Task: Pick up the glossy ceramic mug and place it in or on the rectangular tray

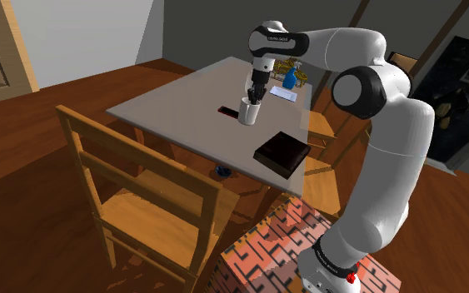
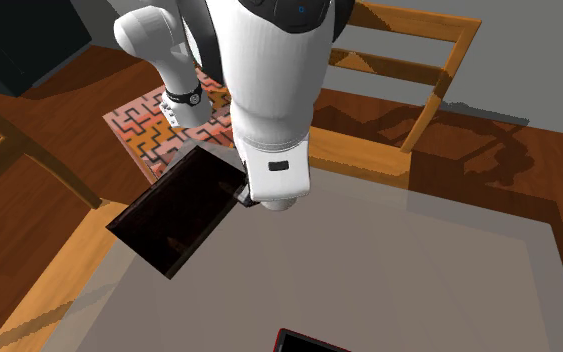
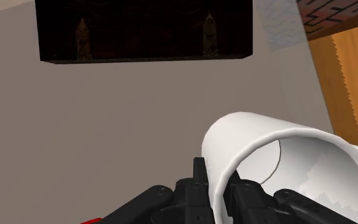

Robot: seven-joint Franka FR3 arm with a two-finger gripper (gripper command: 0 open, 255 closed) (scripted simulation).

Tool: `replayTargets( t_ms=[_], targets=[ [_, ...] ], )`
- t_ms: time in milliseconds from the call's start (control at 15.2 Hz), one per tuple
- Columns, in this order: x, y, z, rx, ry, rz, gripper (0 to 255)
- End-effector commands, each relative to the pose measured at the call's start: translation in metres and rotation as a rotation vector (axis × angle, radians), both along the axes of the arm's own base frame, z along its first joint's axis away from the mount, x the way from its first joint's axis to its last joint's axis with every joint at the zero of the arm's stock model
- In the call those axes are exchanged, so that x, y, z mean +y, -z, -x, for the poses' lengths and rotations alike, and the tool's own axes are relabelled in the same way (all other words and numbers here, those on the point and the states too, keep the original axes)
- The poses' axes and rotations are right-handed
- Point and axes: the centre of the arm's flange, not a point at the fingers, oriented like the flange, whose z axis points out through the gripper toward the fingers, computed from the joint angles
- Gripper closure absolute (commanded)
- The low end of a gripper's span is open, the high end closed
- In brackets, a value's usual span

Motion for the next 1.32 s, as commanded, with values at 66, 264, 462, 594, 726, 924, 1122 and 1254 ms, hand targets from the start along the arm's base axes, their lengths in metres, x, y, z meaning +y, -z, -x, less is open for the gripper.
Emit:
replayTargets(
  t_ms=[66,264,462,594,726,924,1122,1254],
  targets=[
    [-0.019,-0.003,0.032,0.000,0.000,0.000,255],
    [-0.039,-0.007,0.066,0.000,0.000,0.000,255],
    [-0.059,-0.011,0.100,0.000,0.000,0.000,255],
    [-0.073,-0.013,0.122,0.000,0.000,0.000,255],
    [-0.087,-0.016,0.145,0.000,0.000,0.000,255],
    [-0.107,-0.020,0.179,0.000,0.000,0.000,255],
    [-0.121,-0.017,0.201,0.000,0.000,0.000,255],
    [-0.121,-0.006,0.201,0.000,0.000,0.000,255]
  ],
)
